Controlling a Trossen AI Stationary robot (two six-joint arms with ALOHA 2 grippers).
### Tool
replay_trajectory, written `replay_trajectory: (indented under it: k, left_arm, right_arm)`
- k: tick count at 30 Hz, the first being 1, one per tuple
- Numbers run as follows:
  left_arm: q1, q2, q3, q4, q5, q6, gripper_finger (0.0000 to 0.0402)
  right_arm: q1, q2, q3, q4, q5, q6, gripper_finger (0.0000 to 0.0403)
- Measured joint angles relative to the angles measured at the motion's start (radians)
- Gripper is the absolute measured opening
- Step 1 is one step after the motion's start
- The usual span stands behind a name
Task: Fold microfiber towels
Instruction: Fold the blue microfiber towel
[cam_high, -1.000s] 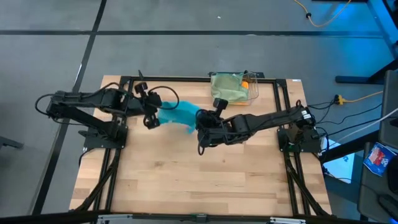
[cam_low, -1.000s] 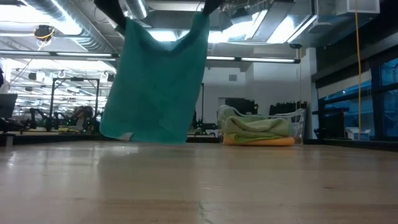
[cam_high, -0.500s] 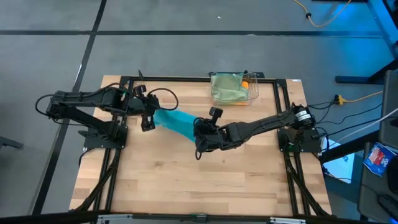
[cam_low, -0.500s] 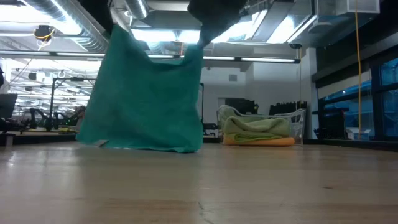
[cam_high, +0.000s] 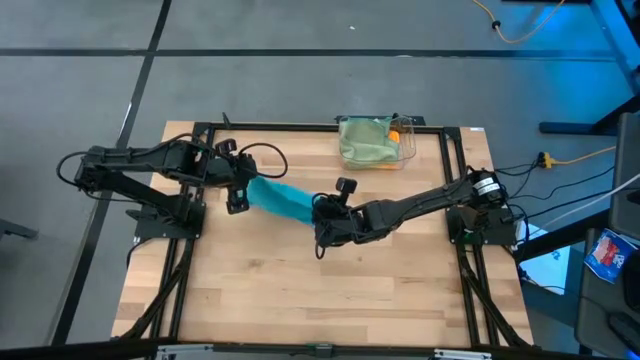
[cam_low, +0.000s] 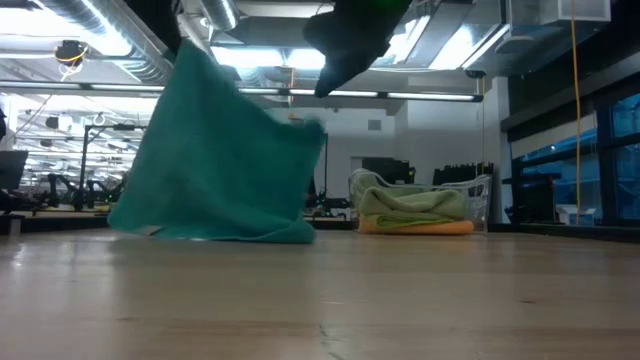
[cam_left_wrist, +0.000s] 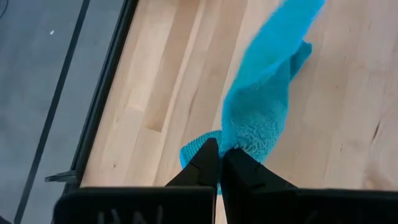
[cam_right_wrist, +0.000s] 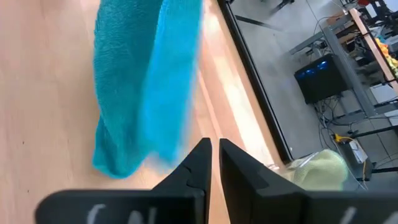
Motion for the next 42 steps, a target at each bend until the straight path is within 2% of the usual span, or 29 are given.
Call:
replay_trajectory:
  k: [10, 13, 21, 25, 28, 34, 39, 42]
  left_arm:
    - [0.000, 0.000, 0.000, 0.000, 0.000, 0.000, 0.0000]
    - [0.000, 0.000, 0.000, 0.000, 0.000, 0.001, 0.0000]
    - [-0.001, 0.000, -0.001, -0.002, 0.001, 0.002, 0.0000]
    - [0.000, 0.000, -0.001, -0.002, 0.000, 0.002, 0.0000]
    - [-0.001, 0.000, -0.001, -0.001, -0.001, 0.002, 0.0000]
    - [-0.002, 0.000, -0.001, 0.001, -0.001, 0.002, 0.0000]
    - [-0.002, 0.000, -0.009, 0.003, -0.001, 0.002, 0.0000]
    - [-0.002, 0.000, -0.029, 0.001, -0.001, 0.001, 0.0000]
  right_arm:
    - [-0.009, 0.003, 0.000, 0.031, -0.069, 0.003, 0.0044]
    - [-0.028, 0.015, -0.001, 0.073, -0.135, 0.004, 0.0075]
    - [-0.080, 0.071, -0.077, 0.350, -0.335, 0.005, 0.0187]
    - [-0.098, 0.098, -0.129, 0.477, -0.512, 0.053, 0.0205]
    - [-0.101, 0.119, -0.154, 0.575, -0.596, 0.000, 0.0206]
    - [-0.099, 0.199, -0.171, 0.742, -0.560, -0.130, 0.0200]
    - [-0.099, 0.300, -0.115, 0.756, -0.374, -0.179, 0.0200]
    - [-0.100, 0.325, -0.077, 0.763, -0.352, -0.193, 0.0200]
